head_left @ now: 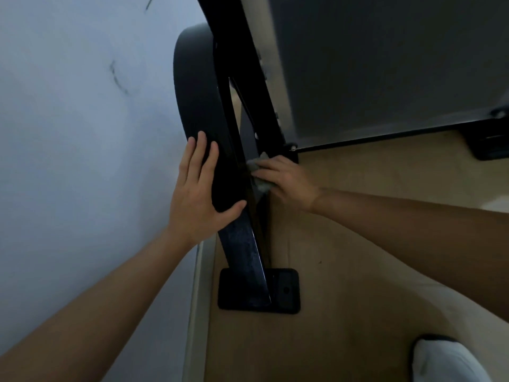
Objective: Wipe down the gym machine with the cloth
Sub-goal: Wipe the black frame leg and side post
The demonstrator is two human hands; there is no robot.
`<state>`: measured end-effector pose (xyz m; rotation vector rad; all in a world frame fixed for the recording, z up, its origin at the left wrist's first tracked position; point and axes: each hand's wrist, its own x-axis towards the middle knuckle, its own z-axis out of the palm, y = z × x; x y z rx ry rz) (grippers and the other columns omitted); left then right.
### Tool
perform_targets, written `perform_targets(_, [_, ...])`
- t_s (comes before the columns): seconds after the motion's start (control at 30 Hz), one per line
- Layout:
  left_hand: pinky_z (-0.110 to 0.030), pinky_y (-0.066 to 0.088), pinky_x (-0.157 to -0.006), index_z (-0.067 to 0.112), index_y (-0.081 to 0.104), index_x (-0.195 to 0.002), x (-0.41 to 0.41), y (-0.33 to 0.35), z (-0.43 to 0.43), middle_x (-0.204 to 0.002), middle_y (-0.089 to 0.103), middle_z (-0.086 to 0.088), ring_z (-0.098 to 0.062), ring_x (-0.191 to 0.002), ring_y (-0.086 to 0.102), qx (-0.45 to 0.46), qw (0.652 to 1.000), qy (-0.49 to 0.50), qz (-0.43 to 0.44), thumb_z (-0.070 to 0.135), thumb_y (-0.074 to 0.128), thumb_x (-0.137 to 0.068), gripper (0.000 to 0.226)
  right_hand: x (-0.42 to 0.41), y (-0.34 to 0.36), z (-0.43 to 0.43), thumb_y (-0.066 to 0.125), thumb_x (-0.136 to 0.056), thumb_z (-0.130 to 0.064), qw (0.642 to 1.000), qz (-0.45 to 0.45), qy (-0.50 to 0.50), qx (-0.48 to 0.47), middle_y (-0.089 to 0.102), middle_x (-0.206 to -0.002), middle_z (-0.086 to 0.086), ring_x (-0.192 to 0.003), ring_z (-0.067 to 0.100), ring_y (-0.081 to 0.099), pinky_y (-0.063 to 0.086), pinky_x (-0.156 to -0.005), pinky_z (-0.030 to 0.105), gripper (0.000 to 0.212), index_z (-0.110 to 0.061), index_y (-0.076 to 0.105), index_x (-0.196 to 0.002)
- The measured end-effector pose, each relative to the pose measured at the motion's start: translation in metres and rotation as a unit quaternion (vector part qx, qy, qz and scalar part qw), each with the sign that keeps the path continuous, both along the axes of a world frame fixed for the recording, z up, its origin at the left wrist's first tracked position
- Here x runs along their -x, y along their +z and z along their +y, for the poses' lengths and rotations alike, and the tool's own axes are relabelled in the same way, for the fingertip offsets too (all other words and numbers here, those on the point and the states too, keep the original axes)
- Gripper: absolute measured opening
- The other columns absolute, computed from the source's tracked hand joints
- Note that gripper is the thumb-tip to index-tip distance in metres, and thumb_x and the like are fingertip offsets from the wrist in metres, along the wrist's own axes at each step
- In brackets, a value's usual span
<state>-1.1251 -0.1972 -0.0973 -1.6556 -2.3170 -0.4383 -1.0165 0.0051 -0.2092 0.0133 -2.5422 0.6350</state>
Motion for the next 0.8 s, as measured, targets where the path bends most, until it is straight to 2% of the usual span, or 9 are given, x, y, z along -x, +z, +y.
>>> perform_targets(0.03, [-0.049,0.014,-0.127,-0.004,0.028,-0.155,0.0,0.0,0.0,-0.165,0.014,-0.024,-0.04,-0.155,0.008,0.001,1.0,0.001,0.0,0.048,0.081,-0.079,0.106,-0.002,-0.005,-0.003,0.06,-0.093,-0.022,0.995,-0.081,0.044,-0.032,0.057,-0.142,0.015,-0.122,0.038,0.056,0.05,-0.094,0.044,0.041,-0.011,0.063,-0.132])
perform_targets(0.1, [-0.05,0.015,-0.127,-0.004,0.028,-0.155,0.0,0.001,0.0,-0.165,0.015,-0.024,-0.039,-0.156,0.008,0.003,1.0,0.007,-0.004,0.047,0.082,-0.078,0.106,-0.009,-0.016,-0.007,0.053,-0.1,-0.038,0.957,-0.251,0.088,-0.112,0.03,-0.164,0.004,-0.149,0.029,0.029,0.035,-0.111,0.048,0.055,-0.025,0.042,-0.151])
perform_targets(0.13, [-0.05,0.015,-0.127,-0.004,0.028,-0.155,0.0,0.001,0.0,-0.165,0.015,-0.024,-0.038,-0.156,0.008,0.004,1.0,0.009,-0.007,0.046,0.083,-0.078,0.107,-0.013,-0.021,-0.008,0.049,-0.101,-0.044,0.943,-0.285,0.099,-0.14,0.018,-0.168,0.0,-0.154,0.026,0.017,0.026,-0.115,0.049,0.059,-0.029,0.033,-0.155])
perform_targets(0.2, [-0.05,0.017,-0.126,-0.003,0.029,-0.155,-0.001,0.002,0.0,-0.166,0.015,-0.023,-0.037,-0.156,0.009,0.005,1.0,0.011,-0.01,0.047,0.083,-0.077,0.107,-0.017,-0.026,-0.014,0.044,-0.102,-0.047,0.944,-0.265,0.121,-0.156,0.015,-0.168,0.001,-0.155,0.026,0.012,0.018,-0.118,0.053,0.056,-0.031,0.033,-0.155])
perform_targets(0.3, [-0.05,0.018,-0.126,-0.002,0.031,-0.154,0.001,0.004,0.0,-0.166,0.017,-0.022,-0.037,-0.156,0.01,0.005,1.0,0.013,-0.009,0.047,0.085,-0.076,0.107,-0.009,-0.027,-0.015,0.035,-0.105,-0.044,0.94,-0.249,0.153,-0.176,0.02,-0.167,-0.002,-0.155,0.023,0.015,0.018,-0.119,0.054,0.049,-0.033,0.038,-0.153])
perform_targets(0.43, [-0.042,0.016,-0.127,0.001,0.032,-0.155,-0.001,0.008,0.0,-0.166,0.018,-0.017,-0.033,-0.156,0.011,0.013,1.0,0.021,-0.015,0.05,0.085,-0.075,0.107,0.016,-0.017,0.004,0.024,-0.108,-0.046,0.94,-0.295,0.063,-0.156,0.01,-0.169,-0.007,-0.155,0.019,0.01,0.014,-0.119,0.049,0.05,-0.038,0.024,-0.157])
perform_targets(0.6, [-0.029,0.012,-0.126,0.004,0.036,-0.154,0.002,0.013,-0.003,-0.166,0.023,-0.013,-0.03,-0.156,0.015,0.02,1.0,0.018,-0.012,0.051,0.084,-0.074,0.105,0.027,-0.012,0.023,0.028,-0.109,-0.041,0.932,-0.328,0.002,-0.152,0.002,-0.17,-0.003,-0.156,0.019,0.007,0.009,-0.12,0.044,0.053,-0.036,0.014,-0.16])
perform_targets(0.7, [-0.025,0.013,-0.125,0.006,0.037,-0.154,0.006,0.015,-0.004,-0.165,0.025,-0.011,-0.029,-0.155,0.018,0.023,1.0,0.011,-0.004,0.051,0.084,-0.074,0.103,0.022,-0.025,0.011,0.03,-0.107,-0.042,0.94,-0.311,0.009,-0.137,0.007,-0.17,0.0,-0.156,0.022,0.007,0.008,-0.121,0.046,0.054,-0.032,0.021,-0.159])
perform_targets(0.8, [-0.025,0.014,-0.125,0.005,0.038,-0.153,0.006,0.014,-0.004,-0.165,0.026,-0.012,-0.03,-0.155,0.019,0.022,1.0,0.012,0.0,0.051,0.083,-0.074,0.102,0.007,-0.038,-0.002,0.033,-0.103,-0.043,0.953,-0.253,0.056,-0.158,0.028,-0.165,0.001,-0.152,0.027,0.025,0.022,-0.118,0.053,0.052,-0.028,0.041,-0.152])
